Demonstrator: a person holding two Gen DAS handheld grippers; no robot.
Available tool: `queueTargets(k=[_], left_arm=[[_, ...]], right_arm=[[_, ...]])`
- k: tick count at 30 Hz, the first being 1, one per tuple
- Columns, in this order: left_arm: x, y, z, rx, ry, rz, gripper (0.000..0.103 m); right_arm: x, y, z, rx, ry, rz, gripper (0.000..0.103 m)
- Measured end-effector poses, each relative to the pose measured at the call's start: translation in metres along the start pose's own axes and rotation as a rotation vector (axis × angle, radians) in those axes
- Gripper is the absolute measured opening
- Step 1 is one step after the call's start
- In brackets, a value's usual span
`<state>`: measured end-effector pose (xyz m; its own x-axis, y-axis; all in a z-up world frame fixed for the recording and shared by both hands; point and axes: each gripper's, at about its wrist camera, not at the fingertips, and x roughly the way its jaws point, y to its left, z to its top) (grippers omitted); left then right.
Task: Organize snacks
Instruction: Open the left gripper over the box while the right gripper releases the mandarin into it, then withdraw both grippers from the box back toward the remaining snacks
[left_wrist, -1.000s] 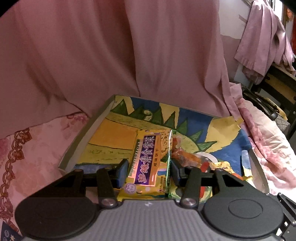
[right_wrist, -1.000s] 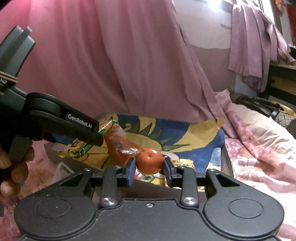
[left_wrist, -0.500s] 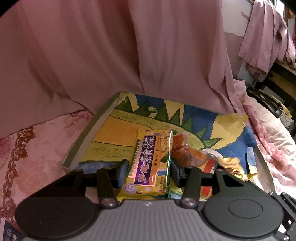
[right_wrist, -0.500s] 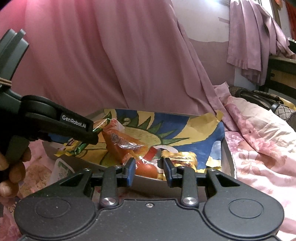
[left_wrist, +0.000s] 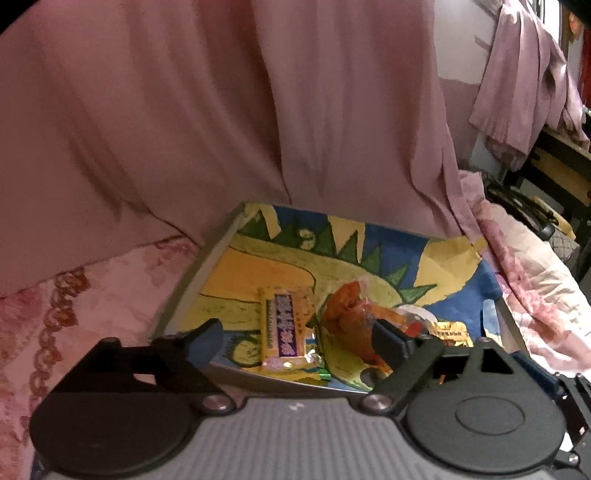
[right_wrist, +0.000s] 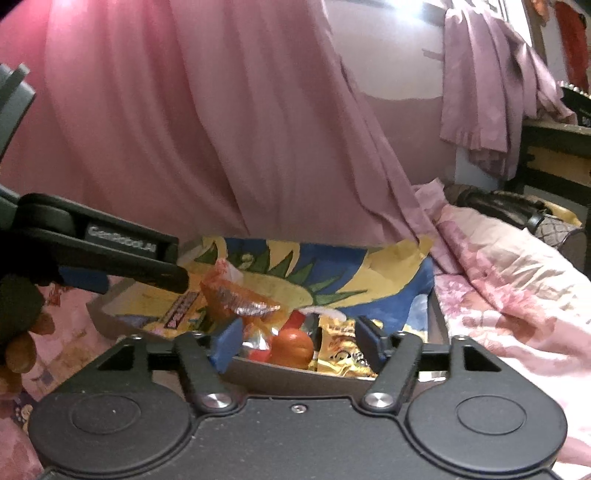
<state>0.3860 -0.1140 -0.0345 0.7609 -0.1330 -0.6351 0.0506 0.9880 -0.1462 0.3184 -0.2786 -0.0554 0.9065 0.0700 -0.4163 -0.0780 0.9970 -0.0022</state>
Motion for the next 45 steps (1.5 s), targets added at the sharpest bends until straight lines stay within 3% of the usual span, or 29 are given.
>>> queueTargets(k=[8,15,21,29,45], left_arm=[[-0.049,0.022,-0.001,-0.028,-0.058,0.036,0.102],[-0.099,0.043,-0.026,-0.094,-0.099,0.023,0.102],[-0.13,0.051,-0.041,-0.078,-0.124,0.024,0.102],[-0.165,0.064,-0.081,-0.015,-0.134,0.007,0.102],[-0.176,0.088,-0.138,0.018,-0.032,0.027,0.102]], right_arm=[[-0.044,-0.001,0.009,0.015,-0.093,-0.014,0.095],[-0.101,0.004,0.015,0.081,-0.136,0.001,0.1],[-0.143,0.021,0.01,0.11,-0.155,0.012,0.102],[-0.183,0.035,-0.013,0.12,-0.114,-0.051,0.102],[-0.206,0.056,-0.061,0.162,0.089,-0.092,0.102]])
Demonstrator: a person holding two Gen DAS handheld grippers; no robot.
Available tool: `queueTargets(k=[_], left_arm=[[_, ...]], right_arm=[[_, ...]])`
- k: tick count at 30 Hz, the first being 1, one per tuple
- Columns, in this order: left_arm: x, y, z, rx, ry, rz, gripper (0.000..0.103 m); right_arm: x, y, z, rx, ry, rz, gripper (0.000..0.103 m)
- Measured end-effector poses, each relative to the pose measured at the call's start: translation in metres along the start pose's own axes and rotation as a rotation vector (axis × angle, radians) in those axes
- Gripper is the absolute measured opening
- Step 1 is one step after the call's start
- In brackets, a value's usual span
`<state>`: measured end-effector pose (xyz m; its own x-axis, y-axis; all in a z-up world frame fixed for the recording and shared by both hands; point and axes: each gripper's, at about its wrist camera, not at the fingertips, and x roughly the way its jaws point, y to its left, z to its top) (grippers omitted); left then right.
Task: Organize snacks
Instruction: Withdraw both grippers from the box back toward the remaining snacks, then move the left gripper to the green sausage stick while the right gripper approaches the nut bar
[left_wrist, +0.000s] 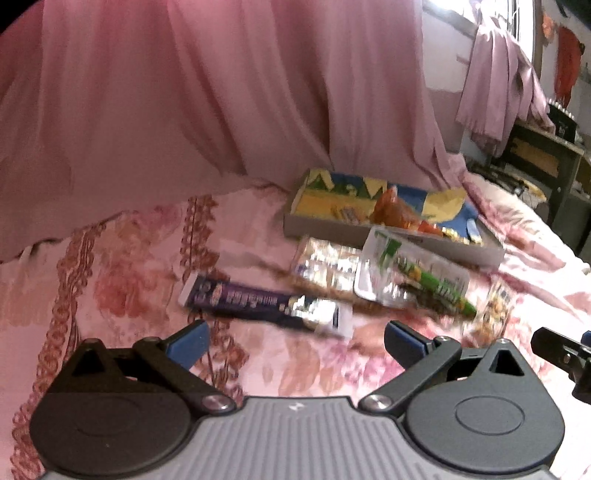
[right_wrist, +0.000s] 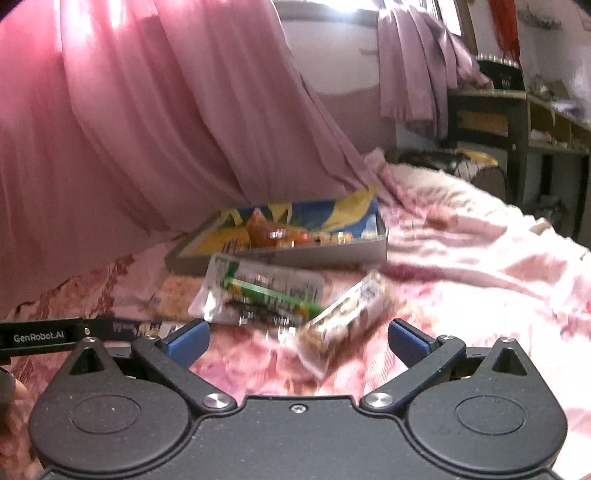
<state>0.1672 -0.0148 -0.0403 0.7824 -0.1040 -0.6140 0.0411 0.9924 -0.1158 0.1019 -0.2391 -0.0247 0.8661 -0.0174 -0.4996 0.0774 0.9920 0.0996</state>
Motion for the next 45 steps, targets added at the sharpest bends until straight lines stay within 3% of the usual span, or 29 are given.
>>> queueTargets(k=[10,22,34,45], left_arm=[[0.001,0.016,-0.024,0.025,0.093,0.019,0.102],[0.0,0.034,-0.032,0.012,0.101,-0.014,0.102],[0.014,0.024,-0.023,0.156,0.099,-0.038,0.102],[0.036,0.007,0.003,0.255,0.078,-0.06,0.102]], right_arm=[[0.007,0.011,-0.014,-0.019,0.096,0.006,0.102],[0.023,0.02,-0.021,-0.047,0.18,0.012,0.102],[0.055,0.01,-0.013,-0.004,0.277,0.044,0.102],[0.099,-0.028,0.019,0.047,0.277,0.019,0.102]])
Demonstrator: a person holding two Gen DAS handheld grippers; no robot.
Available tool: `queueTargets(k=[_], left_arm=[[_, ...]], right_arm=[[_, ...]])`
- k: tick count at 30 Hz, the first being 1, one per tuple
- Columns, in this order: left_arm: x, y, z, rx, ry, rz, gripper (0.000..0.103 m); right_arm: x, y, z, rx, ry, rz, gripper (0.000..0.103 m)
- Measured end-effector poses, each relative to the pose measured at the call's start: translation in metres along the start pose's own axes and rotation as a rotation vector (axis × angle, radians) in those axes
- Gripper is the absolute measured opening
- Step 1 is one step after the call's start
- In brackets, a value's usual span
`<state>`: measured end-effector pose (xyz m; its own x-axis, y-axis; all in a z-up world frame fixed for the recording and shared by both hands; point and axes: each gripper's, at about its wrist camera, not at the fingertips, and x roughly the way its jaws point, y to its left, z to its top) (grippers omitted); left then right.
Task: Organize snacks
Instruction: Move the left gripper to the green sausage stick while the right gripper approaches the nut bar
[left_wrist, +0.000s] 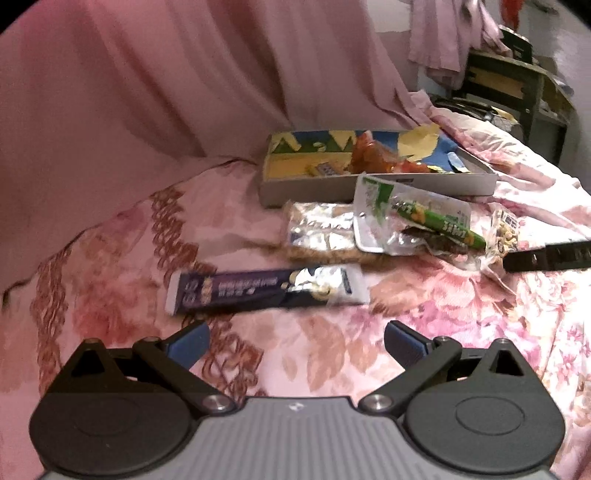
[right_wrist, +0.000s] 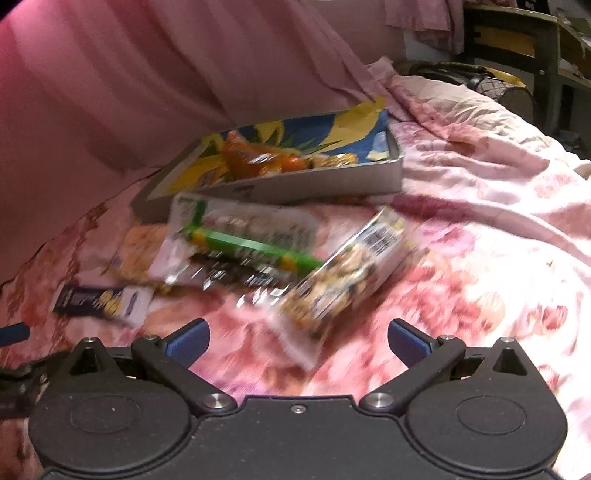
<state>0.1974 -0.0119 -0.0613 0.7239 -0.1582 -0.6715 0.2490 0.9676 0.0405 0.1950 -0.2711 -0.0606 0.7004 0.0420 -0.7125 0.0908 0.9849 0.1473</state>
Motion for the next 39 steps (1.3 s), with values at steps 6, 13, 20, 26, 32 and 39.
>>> queueTargets(k=[6,13,20,26,32,39], left_arm=[[0.022,-0.017,0.014,0.064,0.015,0.051,0.102],[0.038,-0.036,0.04,0.16,-0.044,0.045,0.102],[0.053,-0.068,0.056,0.331,-0.068,0.078,0.102],[0.062,-0.09,0.073,0.421,-0.09,0.049,0.102],[0.077,-0.112,0.09,0.522,-0.066,-0.01,0.102],[0.089,-0.125,0.095,0.591,-0.043,-0.054,0.102]], right_arm=[[0.022,-0.019,0.019,0.052,-0.011,-0.055,0.102],[0.05,-0.023,0.022,0.093,0.033,-0.088,0.102],[0.054,-0.027,0.018,0.097,0.071,-0.125,0.102],[0.041,-0.024,0.015,0.029,0.042,-0.116,0.089],[0.035,-0.023,0.015,0.04,0.044,-0.065,0.071],[0.021,-0.037,0.009,0.087,0.067,-0.051,0.05]])
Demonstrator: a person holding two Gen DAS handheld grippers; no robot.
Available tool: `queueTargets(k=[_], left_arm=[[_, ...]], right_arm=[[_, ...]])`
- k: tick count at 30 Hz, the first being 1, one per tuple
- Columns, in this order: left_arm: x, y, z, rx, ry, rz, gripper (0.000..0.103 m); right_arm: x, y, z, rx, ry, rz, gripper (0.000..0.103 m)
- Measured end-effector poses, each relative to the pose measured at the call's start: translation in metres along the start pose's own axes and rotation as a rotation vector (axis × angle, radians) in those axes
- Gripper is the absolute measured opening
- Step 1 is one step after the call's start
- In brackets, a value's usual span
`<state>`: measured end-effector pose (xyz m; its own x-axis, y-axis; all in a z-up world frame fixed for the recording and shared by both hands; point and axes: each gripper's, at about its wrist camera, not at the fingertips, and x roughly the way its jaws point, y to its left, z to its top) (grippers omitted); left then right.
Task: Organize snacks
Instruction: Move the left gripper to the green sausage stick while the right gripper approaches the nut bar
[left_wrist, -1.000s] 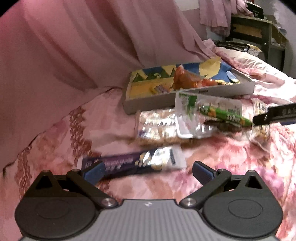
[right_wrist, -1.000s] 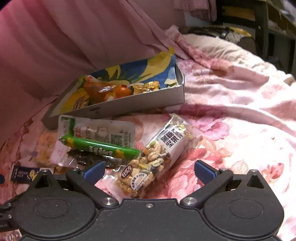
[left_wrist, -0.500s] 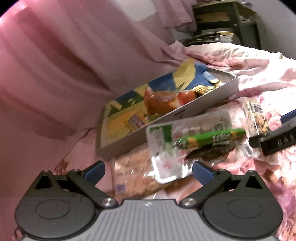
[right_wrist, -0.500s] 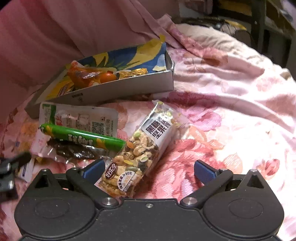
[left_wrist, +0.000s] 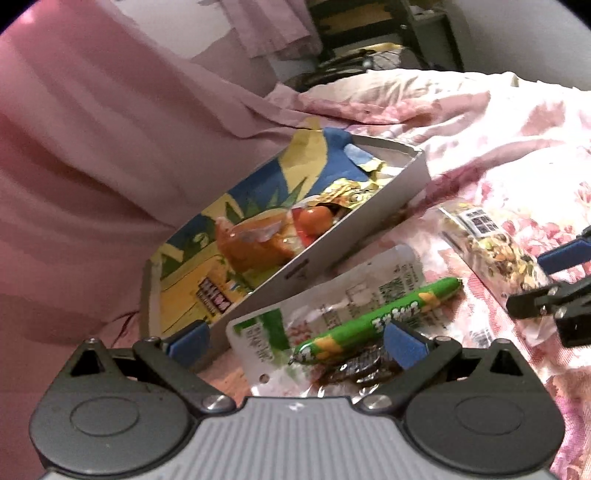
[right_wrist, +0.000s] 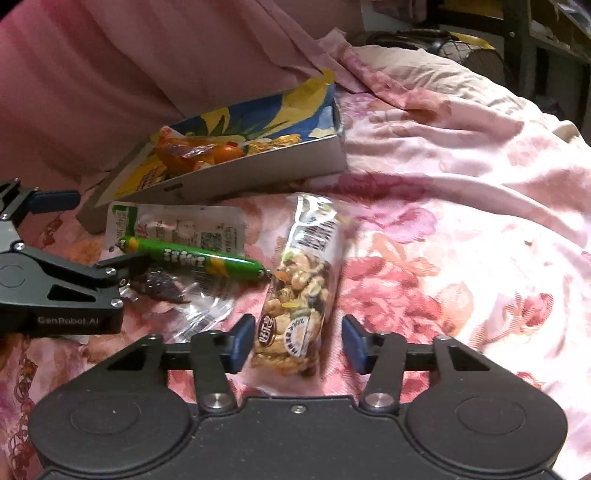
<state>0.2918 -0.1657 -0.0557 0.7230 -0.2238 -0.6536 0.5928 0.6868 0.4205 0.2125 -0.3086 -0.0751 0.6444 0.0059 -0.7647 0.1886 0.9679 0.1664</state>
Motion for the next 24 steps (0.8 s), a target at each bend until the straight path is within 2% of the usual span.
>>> queueTargets(k=[3,9,14,16,20,22,24], left_arm=[[0.005,-0.004,0.002,0.04,0.003,-0.025,0.102],[0.014,-0.01,0.012,0.167,0.003,-0.126,0.091],[0.023,-0.017,0.017,0.262,0.05,-0.225,0.08],[0.03,-0.019,0.018,0.259,0.096,-0.251,0.079],[0.04,-0.014,0.02,0.177,0.14,-0.276,0.077],[0.041,-0.011,0.02,0.141,0.166,-0.291,0.065],[0.041,-0.009,0.018,0.123,0.189,-0.302,0.062]], right_arm=[[0.0,-0.002,0.001,0.004,0.003,0.002,0.047],[0.006,-0.006,0.001,0.027,0.029,0.022,0.048],[0.01,-0.007,0.002,0.041,0.044,0.035,0.049],[0.01,-0.007,0.002,0.041,0.043,0.037,0.049],[0.013,-0.009,0.004,0.051,0.045,0.044,0.049],[0.015,-0.011,0.005,0.062,0.046,0.048,0.048],[0.016,-0.013,0.006,0.075,0.046,0.053,0.048]])
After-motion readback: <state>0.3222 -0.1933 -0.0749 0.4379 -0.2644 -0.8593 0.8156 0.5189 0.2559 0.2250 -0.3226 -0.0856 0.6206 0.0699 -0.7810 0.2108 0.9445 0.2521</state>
